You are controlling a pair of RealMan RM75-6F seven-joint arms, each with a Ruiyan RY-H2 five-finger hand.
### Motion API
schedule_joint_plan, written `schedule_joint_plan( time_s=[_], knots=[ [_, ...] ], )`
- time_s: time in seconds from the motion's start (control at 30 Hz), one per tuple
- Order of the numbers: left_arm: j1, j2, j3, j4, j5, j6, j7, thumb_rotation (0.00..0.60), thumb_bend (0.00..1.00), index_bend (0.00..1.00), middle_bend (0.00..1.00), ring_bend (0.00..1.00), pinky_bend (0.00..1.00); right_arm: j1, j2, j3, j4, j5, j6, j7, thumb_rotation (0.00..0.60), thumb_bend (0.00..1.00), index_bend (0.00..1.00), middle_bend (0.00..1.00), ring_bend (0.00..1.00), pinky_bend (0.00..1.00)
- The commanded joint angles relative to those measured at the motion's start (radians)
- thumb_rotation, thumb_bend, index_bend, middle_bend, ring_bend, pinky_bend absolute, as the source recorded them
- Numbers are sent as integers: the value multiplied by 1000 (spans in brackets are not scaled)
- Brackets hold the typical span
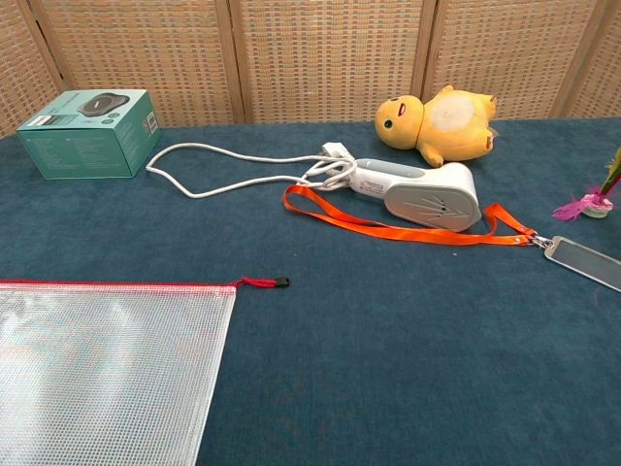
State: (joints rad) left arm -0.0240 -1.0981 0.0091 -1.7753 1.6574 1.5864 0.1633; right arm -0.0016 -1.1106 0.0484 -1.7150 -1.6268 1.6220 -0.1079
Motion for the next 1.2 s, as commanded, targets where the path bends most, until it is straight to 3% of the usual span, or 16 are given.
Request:
schedule_joint_plan(
  time_s=[0.03,0.33,0.4,0.47,0.53,0.63,0.77,0.8,0.83,0.97,1.2],
  knots=[
    [-1,2,0,0,-2,-3,-5,600,0,0,0,0,0,0,0,0,-1,0,-1,1,600,0,12,0,0,0],
    [-7,0,-4,7,-8,-11,-11,600,0,0,29,19,0,0,3,1,-3,2,-1,10,600,0,3,0,0,0],
    [-14,-7,-10,6,-14,-19,-1,600,0,0,258,231,174,2,3,2,-3,3,-2,10,600,0,3,0,0,0],
    [-31,-19,-23,4,-19,-37,12,600,0,0,624,608,605,3,2,5,-3,9,-5,5,600,0,3,0,0,0],
    [-60,-27,-31,-10,-31,-85,26,600,0,0,781,779,833,4,-1,7,-1,15,-8,-3,600,0,3,0,0,0],
    [-140,-59,-78,-33,-52,-177,109,600,0,0,917,910,981,6,-7,12,2,31,-17,-20,600,0,1,0,0,0],
    [-275,-125,-142,-51,-100,-344,183,600,0,86,997,982,1000,10,-17,21,5,44,-19,-39,600,0,0,0,0,0],
    [-368,-185,-177,-43,-165,-477,217,600,0,113,1000,986,1000,14,-25,25,14,57,-29,-59,600,0,0,0,0,0],
    [-409,-218,-203,-28,-227,-533,248,600,0,132,1000,988,1000,16,-31,27,18,65,-34,-68,600,0,0,0,0,0],
    [-520,-324,-250,20,-400,-648,361,600,0,191,1000,992,1000,22,-42,39,28,94,-47,-86,600,0,0,0,0,0],
    [-674,-493,-285,148,-598,-719,484,600,40,318,1000,993,1000,32,-58,50,42,136,-71,-110,600,0,0,0,0,0]
  ],
)
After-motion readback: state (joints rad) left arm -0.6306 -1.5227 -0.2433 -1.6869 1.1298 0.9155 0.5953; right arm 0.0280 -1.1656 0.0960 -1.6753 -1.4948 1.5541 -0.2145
